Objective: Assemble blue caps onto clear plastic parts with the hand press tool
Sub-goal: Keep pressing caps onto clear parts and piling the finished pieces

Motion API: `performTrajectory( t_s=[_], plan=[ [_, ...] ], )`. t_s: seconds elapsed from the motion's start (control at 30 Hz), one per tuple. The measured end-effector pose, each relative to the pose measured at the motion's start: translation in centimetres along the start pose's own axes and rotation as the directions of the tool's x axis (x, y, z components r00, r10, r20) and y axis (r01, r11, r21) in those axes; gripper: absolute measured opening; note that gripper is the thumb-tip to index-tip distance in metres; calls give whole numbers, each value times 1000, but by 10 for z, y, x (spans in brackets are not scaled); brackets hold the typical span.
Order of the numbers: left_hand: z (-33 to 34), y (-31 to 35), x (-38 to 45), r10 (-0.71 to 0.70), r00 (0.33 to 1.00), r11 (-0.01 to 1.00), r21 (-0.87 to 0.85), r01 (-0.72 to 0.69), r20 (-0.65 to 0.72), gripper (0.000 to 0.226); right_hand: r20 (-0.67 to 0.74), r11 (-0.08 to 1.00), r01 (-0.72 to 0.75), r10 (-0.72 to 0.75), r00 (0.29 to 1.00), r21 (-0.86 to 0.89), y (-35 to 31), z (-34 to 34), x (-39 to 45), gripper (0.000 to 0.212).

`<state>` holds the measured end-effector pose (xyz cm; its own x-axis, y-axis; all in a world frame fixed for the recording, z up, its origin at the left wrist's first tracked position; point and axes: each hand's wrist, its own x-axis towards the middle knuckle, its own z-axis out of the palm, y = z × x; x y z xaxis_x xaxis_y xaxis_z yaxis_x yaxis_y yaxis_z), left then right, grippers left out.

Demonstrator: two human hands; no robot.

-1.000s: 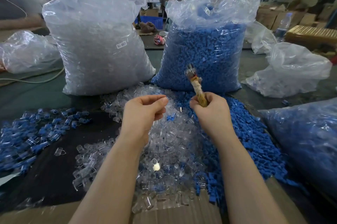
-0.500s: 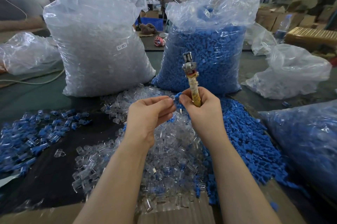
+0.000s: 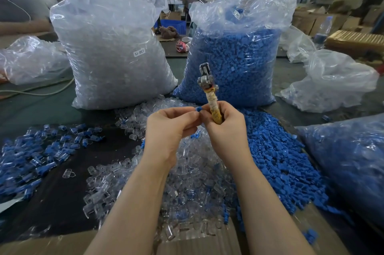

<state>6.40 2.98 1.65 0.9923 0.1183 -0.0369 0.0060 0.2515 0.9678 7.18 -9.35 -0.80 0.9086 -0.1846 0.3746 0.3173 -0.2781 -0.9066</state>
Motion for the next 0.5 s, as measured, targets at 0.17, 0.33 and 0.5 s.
performTrajectory(
  t_s=[0.17,0.33,0.5],
  plan=[
    [1,-1,1,107,993,988,121,-100,-53,7,32,1000,-14,15,999,-19,-3,-1,0,4],
    [0,-4,2,193,978,963,204,-174,-78,2,150,998,-61,59,987,4,-9,-9,1,7],
    [-4,-2,5,221,971,966,154,-206,-92,10,327,986,-111,146,934,-123,-4,-29,5,4]
  ],
)
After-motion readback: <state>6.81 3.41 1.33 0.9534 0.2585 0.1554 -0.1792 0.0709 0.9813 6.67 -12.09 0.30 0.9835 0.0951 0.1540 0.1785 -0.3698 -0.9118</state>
